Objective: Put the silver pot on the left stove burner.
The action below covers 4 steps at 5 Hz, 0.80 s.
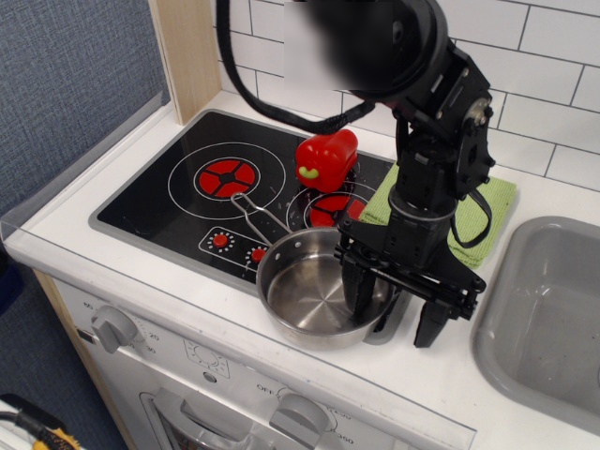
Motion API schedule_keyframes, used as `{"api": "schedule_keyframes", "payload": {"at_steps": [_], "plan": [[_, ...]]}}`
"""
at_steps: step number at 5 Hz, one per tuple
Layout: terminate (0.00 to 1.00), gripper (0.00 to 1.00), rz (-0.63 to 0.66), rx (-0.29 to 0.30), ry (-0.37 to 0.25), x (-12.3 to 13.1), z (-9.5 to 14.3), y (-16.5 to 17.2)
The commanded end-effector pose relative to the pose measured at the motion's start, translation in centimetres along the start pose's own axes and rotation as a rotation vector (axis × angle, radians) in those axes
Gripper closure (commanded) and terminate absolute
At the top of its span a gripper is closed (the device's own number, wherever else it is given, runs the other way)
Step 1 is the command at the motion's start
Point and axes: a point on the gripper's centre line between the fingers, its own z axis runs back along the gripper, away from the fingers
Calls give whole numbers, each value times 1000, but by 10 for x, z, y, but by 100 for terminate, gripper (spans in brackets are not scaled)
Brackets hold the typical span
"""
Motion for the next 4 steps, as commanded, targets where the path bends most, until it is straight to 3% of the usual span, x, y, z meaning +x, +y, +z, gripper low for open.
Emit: {"api": "schedule_keyframes", "payload": {"at_steps": [1, 2, 3, 4], "plan": [[0, 100, -25, 3, -36, 2, 5, -2], [0, 100, -6, 32, -54, 1, 12, -5], [0, 100, 45, 72, -122, -1, 26, -12], [0, 100, 137, 63, -246, -2, 56, -14]]}}
